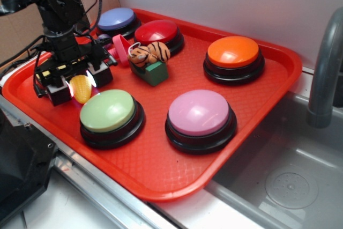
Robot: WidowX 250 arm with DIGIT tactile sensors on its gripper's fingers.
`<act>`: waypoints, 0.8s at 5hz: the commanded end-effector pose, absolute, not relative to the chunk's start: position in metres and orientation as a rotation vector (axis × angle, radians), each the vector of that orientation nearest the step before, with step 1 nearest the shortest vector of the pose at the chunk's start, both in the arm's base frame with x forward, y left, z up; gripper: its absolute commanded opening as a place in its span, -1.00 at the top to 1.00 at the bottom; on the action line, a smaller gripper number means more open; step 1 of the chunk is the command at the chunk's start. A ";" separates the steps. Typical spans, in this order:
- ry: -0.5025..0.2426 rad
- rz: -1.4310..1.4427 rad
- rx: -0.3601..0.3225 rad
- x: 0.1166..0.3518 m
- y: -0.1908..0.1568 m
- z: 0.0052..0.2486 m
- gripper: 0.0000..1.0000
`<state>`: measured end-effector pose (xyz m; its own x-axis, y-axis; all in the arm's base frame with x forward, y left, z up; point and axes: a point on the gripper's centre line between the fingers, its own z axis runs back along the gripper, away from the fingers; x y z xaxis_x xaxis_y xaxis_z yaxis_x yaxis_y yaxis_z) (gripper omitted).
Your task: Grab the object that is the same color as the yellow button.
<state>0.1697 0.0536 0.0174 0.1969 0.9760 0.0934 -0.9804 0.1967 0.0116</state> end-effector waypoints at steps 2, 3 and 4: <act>-0.124 0.837 0.027 0.194 0.029 0.109 1.00; -0.150 0.586 0.028 0.204 0.006 0.147 1.00; -0.134 0.345 0.048 0.206 -0.014 0.168 1.00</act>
